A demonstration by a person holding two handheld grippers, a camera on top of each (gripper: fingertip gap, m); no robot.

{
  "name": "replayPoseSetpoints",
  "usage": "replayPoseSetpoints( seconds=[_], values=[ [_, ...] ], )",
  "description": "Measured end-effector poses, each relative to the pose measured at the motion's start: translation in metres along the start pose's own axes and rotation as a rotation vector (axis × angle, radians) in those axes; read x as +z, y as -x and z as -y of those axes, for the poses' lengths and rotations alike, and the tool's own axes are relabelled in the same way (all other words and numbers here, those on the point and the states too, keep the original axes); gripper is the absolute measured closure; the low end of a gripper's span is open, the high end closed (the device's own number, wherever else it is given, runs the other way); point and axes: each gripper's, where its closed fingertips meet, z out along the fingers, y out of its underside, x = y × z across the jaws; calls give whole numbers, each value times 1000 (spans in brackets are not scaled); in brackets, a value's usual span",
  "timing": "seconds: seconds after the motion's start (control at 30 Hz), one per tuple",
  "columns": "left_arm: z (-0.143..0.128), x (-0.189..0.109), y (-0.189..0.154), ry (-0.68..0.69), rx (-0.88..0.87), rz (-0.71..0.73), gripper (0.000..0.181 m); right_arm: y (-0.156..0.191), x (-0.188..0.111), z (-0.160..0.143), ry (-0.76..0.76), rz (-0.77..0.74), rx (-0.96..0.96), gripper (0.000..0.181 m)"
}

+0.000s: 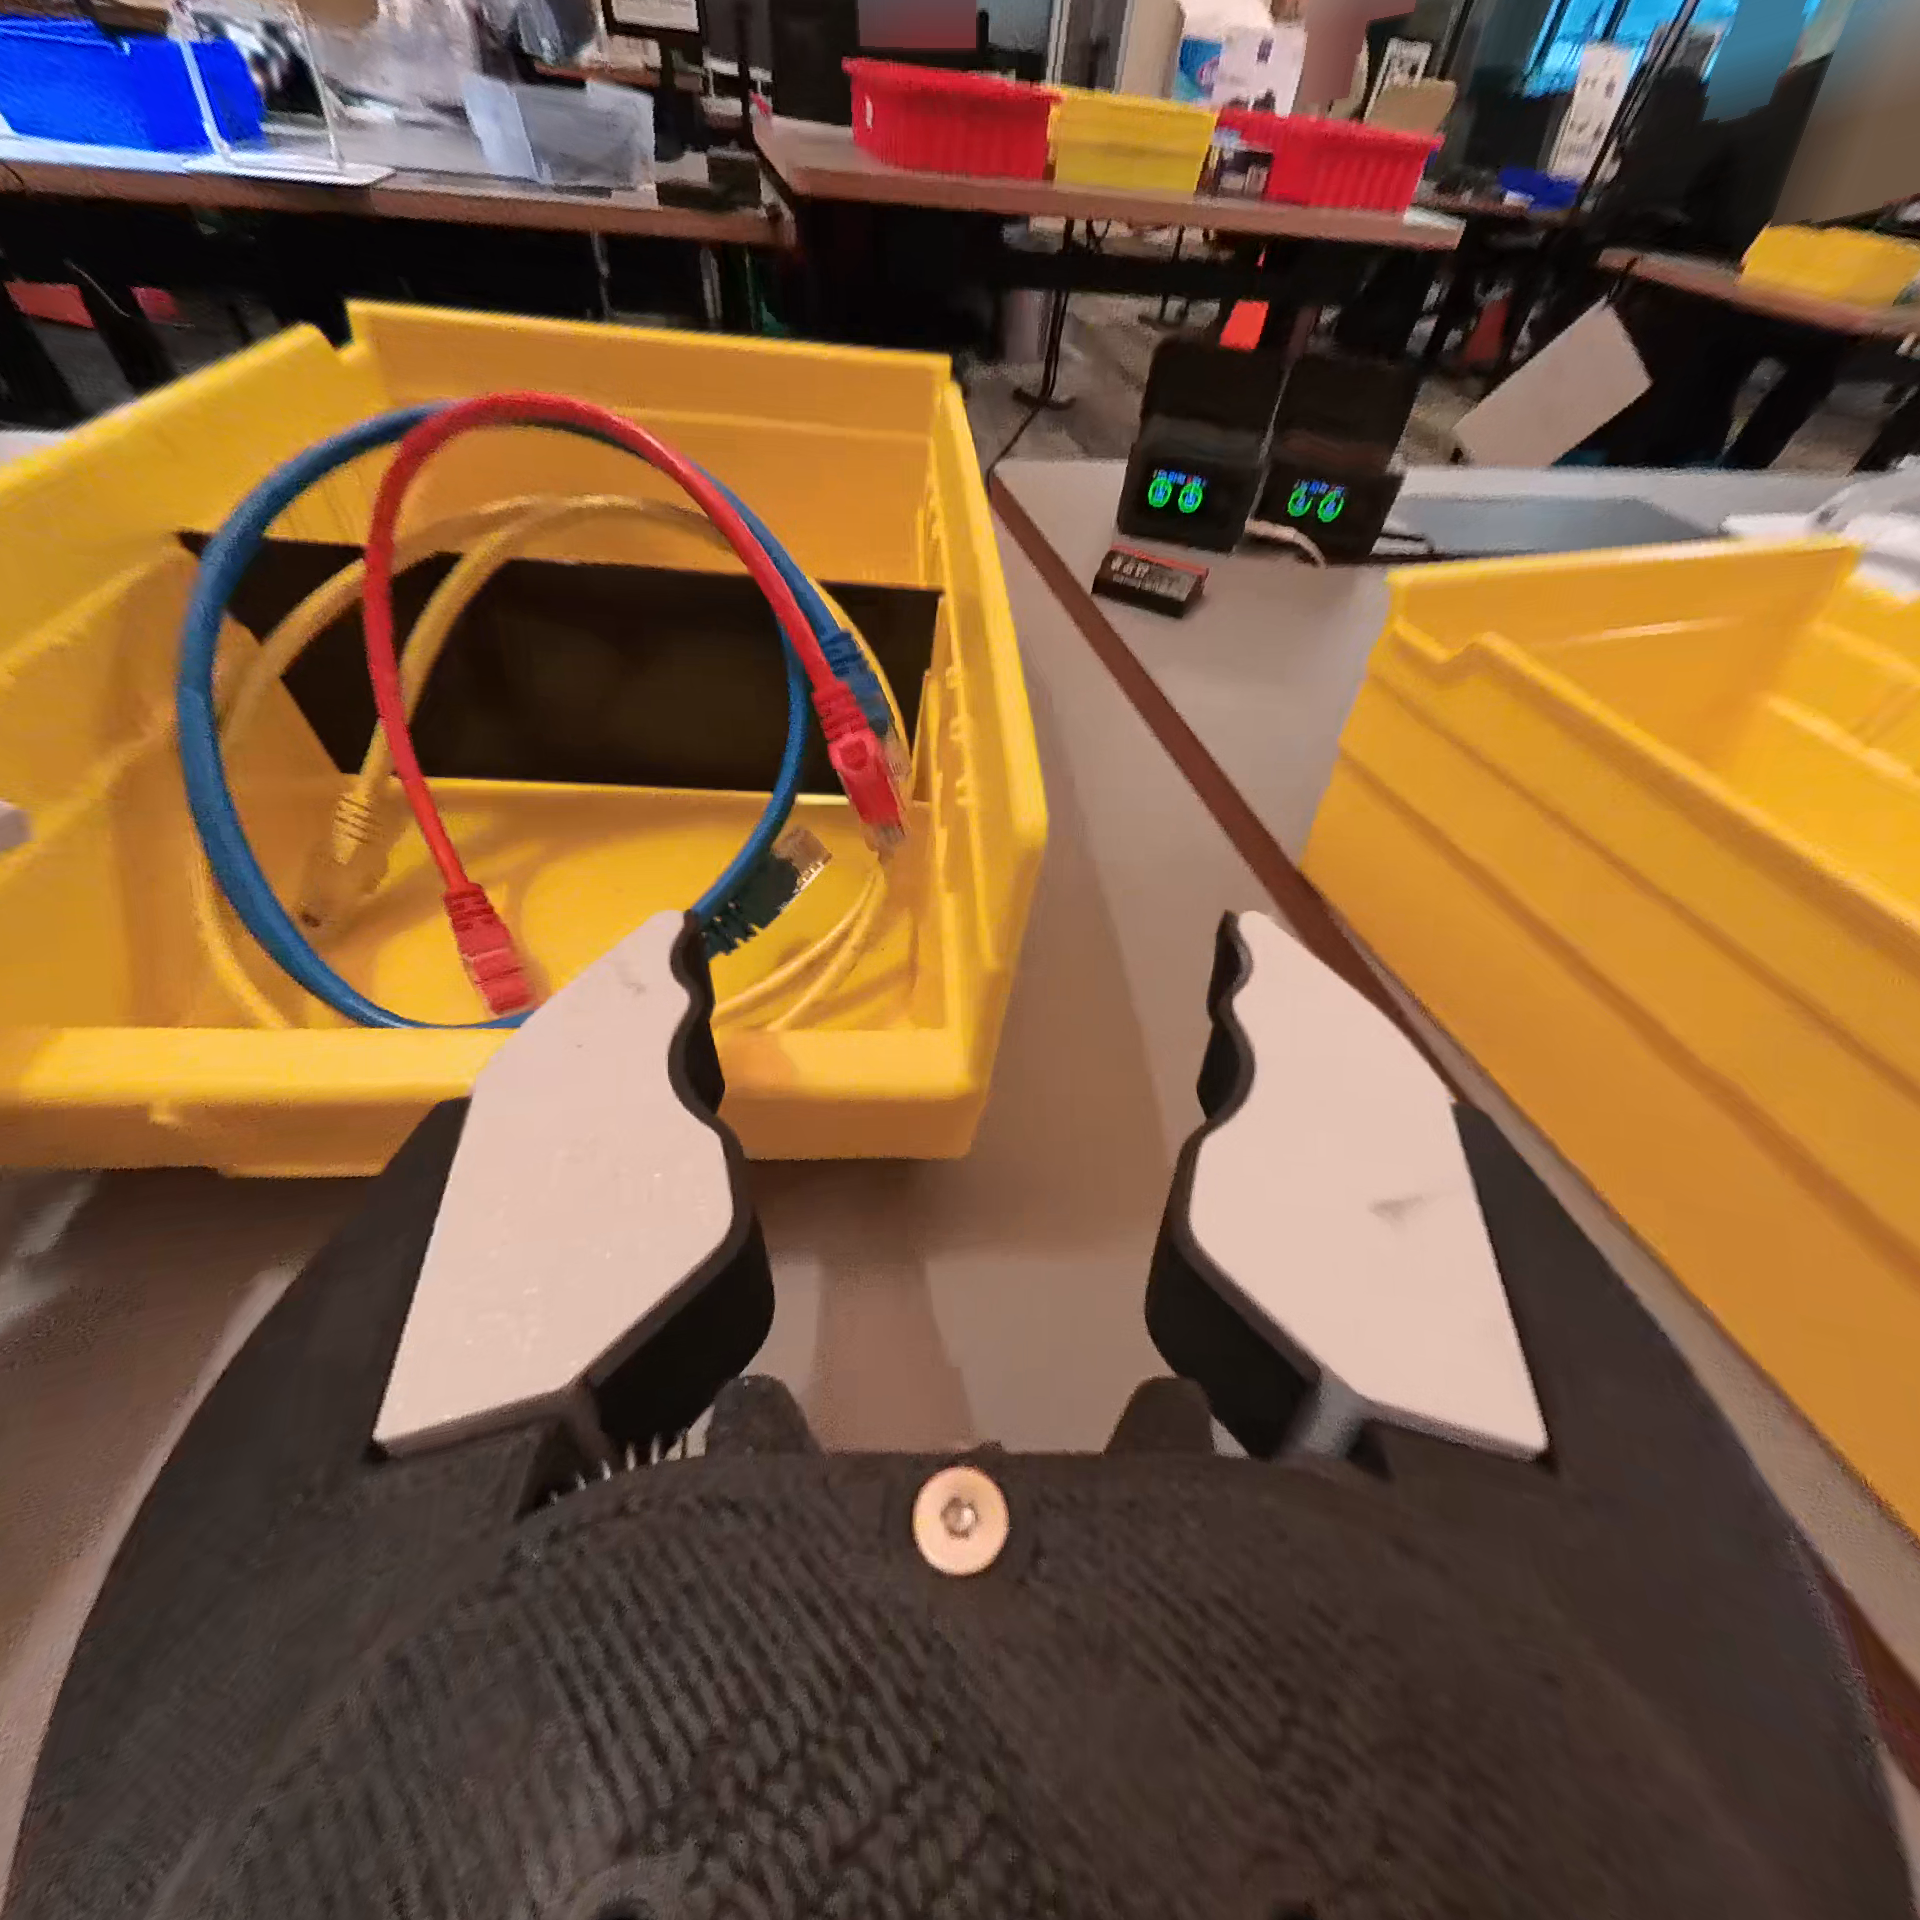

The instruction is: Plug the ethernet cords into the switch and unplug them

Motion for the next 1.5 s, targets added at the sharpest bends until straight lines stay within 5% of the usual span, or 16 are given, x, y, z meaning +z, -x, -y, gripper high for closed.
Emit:
replayPoseSetpoints(
  seconds=[0.07,0.17,0.2,0.27,0.5,0.8,1.0,1.3,1.4,1.5],
  values=[
    [-1,-2,4,8,3,-3,154,1,6,-2,14,21,36,94],
    [-2,-3,9,10,-2,-15,158,8,10,-4,39,75,54,132],
    [-2,-3,10,9,-2,-13,158,19,9,-3,37,158,57,159],
    [-2,-5,16,8,-12,7,160,16,12,-2,54,164,112,177],
    [-13,-73,59,-48,-65,127,169,76,-32,26,-23,152,-47,176],
    [-61,-254,161,-24,-79,356,171,255,-115,29,-81,380,-101,175],
    [-102,-316,216,45,-120,441,171,347,-130,11,-35,519,-98,174],
    [-126,-339,245,-5,-212,392,168,396,-145,-9,23,639,-143,165],
    [-113,-357,242,-25,-158,339,139,374,-150,21,28,534,-226,113],
    [-94,-404,277,-102,-180,424,130,395,-177,76,-65,597,-182,103]
  ],
)
